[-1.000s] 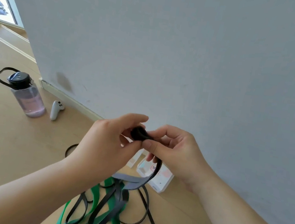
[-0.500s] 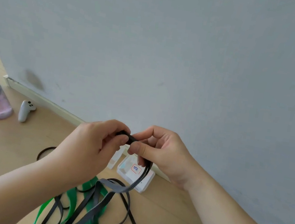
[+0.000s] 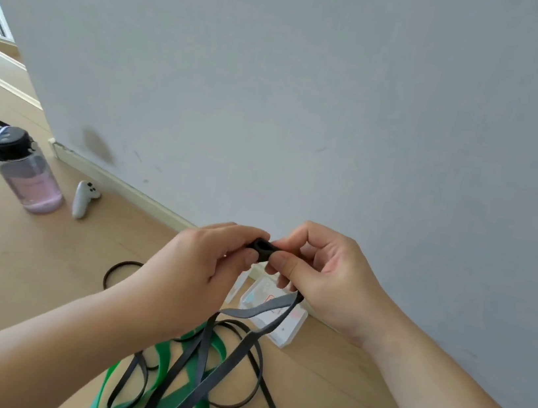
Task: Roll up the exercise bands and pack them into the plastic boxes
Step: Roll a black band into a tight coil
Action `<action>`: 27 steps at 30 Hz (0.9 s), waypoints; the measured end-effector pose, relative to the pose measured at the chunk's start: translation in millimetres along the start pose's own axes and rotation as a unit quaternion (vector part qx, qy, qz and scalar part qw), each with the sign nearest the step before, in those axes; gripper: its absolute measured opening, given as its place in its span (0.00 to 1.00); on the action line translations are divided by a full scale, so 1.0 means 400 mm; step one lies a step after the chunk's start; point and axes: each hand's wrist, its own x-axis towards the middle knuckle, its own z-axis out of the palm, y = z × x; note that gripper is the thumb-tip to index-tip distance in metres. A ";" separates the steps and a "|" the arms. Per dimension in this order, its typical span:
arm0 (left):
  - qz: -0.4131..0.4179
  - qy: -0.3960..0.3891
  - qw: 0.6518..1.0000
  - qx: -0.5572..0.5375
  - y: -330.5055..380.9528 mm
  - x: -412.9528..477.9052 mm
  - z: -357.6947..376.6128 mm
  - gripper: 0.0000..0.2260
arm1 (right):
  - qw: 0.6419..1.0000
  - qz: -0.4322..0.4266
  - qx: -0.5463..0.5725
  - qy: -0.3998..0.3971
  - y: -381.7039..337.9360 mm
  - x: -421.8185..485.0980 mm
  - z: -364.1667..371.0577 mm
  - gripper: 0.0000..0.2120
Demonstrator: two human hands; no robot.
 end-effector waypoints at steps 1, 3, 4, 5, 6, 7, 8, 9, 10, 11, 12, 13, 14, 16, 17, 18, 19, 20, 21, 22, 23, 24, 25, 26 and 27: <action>0.015 0.010 1.000 0.013 -0.003 0.001 -0.001 0.12 | 1.000 -0.001 -0.003 0.000 -0.004 -0.004 0.003 0.05; 0.042 0.039 0.998 0.030 -0.010 0.000 0.001 0.11 | 1.000 0.003 0.003 -0.007 -0.011 -0.013 0.015 0.02; 0.054 0.056 0.996 0.034 -0.013 -0.001 0.003 0.10 | 1.000 0.008 0.010 -0.011 -0.015 -0.018 0.024 0.01; 0.062 0.073 0.995 0.037 -0.014 -0.002 0.005 0.10 | 1.000 0.013 0.020 -0.009 -0.020 -0.022 0.033 0.02; 0.065 0.090 0.993 0.038 -0.014 -0.002 0.007 0.09 | 0.999 0.019 0.034 -0.002 -0.024 -0.026 0.041 0.03; 0.066 0.108 0.991 0.039 -0.015 -0.002 0.007 0.09 | 0.998 0.024 0.052 0.009 -0.029 -0.028 0.048 0.04; 0.064 0.124 0.989 0.040 -0.016 -0.002 0.007 0.09 | 0.997 0.030 0.074 0.021 -0.034 -0.030 0.053 0.06; 0.061 0.138 0.988 0.043 -0.017 -0.001 0.007 0.08 | 0.994 0.036 0.095 0.031 -0.038 -0.030 0.056 0.07; 0.060 0.150 0.986 0.047 -0.019 -0.001 0.006 0.08 | 0.992 0.041 0.113 0.039 -0.041 -0.030 0.059 0.08; 0.063 0.159 0.984 0.055 -0.019 -0.001 0.006 0.08 | 0.990 0.044 0.126 0.044 -0.043 -0.030 0.062 0.08; 0.067 0.165 0.982 0.066 -0.017 -0.002 0.007 0.08 | 0.989 0.044 0.135 0.051 -0.044 -0.029 0.065 0.08; 0.071 0.167 0.981 0.074 -0.014 -0.004 0.011 0.08 | 0.987 0.043 0.143 0.060 -0.043 -0.029 0.068 0.08; 0.073 0.167 0.980 0.077 -0.009 -0.007 0.016 0.09 | 0.985 0.041 0.150 0.073 -0.042 -0.028 0.070 0.08; 0.077 0.159 0.981 0.075 -0.004 -0.011 0.027 0.11 | 0.983 0.035 0.152 0.096 -0.042 -0.029 0.070 0.09; 0.077 0.152 0.982 0.078 -0.004 -0.012 0.032 0.12 | 0.983 0.032 0.147 0.101 -0.041 -0.028 0.069 0.09; 0.078 0.143 0.983 0.082 -0.004 -0.013 0.036 0.13 | 0.984 0.031 0.140 0.101 -0.040 -0.028 0.069 0.10; 0.080 0.132 0.984 0.085 -0.005 -0.014 0.038 0.14 | 0.985 0.032 0.135 0.100 -0.038 -0.028 0.069 0.10; 0.082 0.121 0.986 0.085 -0.007 -0.016 0.040 0.14 | 0.986 0.036 0.132 0.100 -0.037 -0.028 0.069 0.10; 0.084 0.111 0.987 0.083 -0.009 -0.018 0.038 0.14 | 0.986 0.038 0.131 0.100 -0.034 -0.028 0.069 0.10; 0.086 0.106 0.987 0.078 -0.013 -0.020 0.035 0.13 | 0.985 0.039 0.132 0.100 -0.033 -0.027 0.069 0.09; 0.088 0.107 0.988 0.071 -0.017 -0.020 0.031 0.12 | 0.985 0.038 0.134 0.097 -0.032 -0.026 0.068 0.09; 0.089 0.111 0.988 0.060 -0.021 -0.022 0.025 0.10 | 0.985 0.037 0.139 0.090 -0.031 -0.025 0.067 0.08; 0.091 0.116 0.988 0.050 -0.024 -0.023 0.019 0.08 | 0.985 0.036 0.147 0.082 -0.031 -0.024 0.066 0.07; 0.091 0.120 0.988 0.043 -0.025 -0.026 0.015 0.07 | 0.984 0.036 0.156 0.074 -0.031 -0.023 0.066 0.06; 0.089 0.121 0.988 0.038 -0.025 -0.029 0.012 0.06 | 0.984 0.036 0.163 0.065 -0.031 -0.022 0.067 0.06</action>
